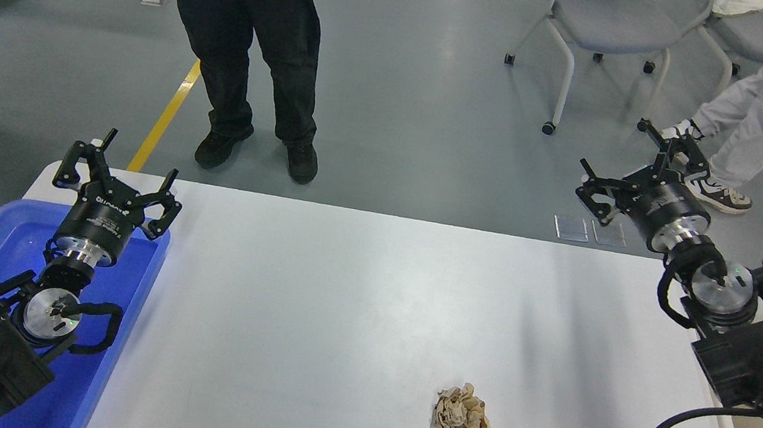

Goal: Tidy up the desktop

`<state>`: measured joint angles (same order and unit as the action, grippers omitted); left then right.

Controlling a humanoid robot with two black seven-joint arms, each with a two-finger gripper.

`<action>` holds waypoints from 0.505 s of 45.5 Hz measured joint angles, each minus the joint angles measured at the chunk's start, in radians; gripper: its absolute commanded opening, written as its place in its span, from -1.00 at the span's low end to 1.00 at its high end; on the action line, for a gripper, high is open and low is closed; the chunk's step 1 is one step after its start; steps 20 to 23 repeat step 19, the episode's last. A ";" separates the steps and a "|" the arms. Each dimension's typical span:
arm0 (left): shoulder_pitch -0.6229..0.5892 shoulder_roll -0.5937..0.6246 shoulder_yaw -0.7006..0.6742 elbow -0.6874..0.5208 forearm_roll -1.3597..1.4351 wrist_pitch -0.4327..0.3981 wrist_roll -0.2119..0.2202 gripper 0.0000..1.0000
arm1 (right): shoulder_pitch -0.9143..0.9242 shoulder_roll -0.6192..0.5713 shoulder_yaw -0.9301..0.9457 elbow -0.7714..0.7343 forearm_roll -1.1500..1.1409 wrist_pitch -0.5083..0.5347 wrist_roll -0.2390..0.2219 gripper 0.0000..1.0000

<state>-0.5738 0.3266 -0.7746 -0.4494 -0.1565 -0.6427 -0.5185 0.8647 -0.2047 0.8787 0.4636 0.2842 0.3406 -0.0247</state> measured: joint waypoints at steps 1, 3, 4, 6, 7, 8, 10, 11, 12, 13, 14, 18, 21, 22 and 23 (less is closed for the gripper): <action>0.000 0.000 0.000 0.000 0.000 0.000 0.000 1.00 | 0.001 0.012 0.001 0.000 0.001 0.001 0.000 1.00; 0.000 0.000 0.000 0.000 0.000 0.000 0.000 1.00 | 0.003 0.037 0.001 0.002 0.002 0.003 0.000 1.00; 0.000 0.000 0.000 0.000 0.000 0.000 0.000 1.00 | 0.003 0.050 0.001 0.003 0.003 0.004 0.000 1.00; 0.000 0.000 0.000 0.000 0.000 0.000 0.000 1.00 | 0.004 0.067 0.001 0.004 0.004 0.006 0.000 1.00; 0.000 0.000 0.000 0.000 0.000 0.000 0.000 1.00 | 0.005 0.080 0.001 0.004 0.005 0.007 0.000 1.00; 0.000 0.000 0.000 0.000 0.000 0.000 0.000 1.00 | 0.005 0.089 0.001 0.005 0.005 0.007 0.000 1.00; 0.000 0.000 0.000 0.000 0.000 0.000 0.000 1.00 | 0.005 0.110 0.000 0.005 0.006 0.008 0.000 1.00; 0.000 0.000 0.000 0.000 0.000 0.000 0.000 1.00 | 0.005 0.118 0.000 0.005 0.006 0.009 0.001 1.00; 0.000 0.000 0.000 0.000 0.000 0.000 0.000 1.00 | 0.004 0.126 -0.001 0.005 0.006 0.009 0.000 1.00; 0.000 0.000 0.000 0.000 0.000 0.000 0.000 1.00 | 0.002 0.136 -0.001 0.006 0.007 0.010 0.000 1.00; 0.000 0.000 0.000 0.000 0.000 0.000 0.000 1.00 | 0.000 0.142 -0.001 0.006 0.007 0.011 0.000 1.00; 0.000 0.000 0.000 0.000 0.000 0.000 0.000 1.00 | -0.009 0.163 -0.003 0.006 0.007 0.013 0.000 1.00; 0.000 0.000 0.000 0.000 0.000 0.000 0.000 1.00 | -0.013 0.168 -0.003 0.006 0.007 0.013 0.001 1.00; 0.000 0.000 0.000 0.000 0.000 0.000 0.000 1.00 | -0.013 0.168 -0.003 0.006 0.007 0.013 0.001 1.00; 0.000 0.000 0.000 0.000 0.000 0.000 0.000 1.00 | -0.013 0.168 -0.003 0.006 0.007 0.013 0.001 1.00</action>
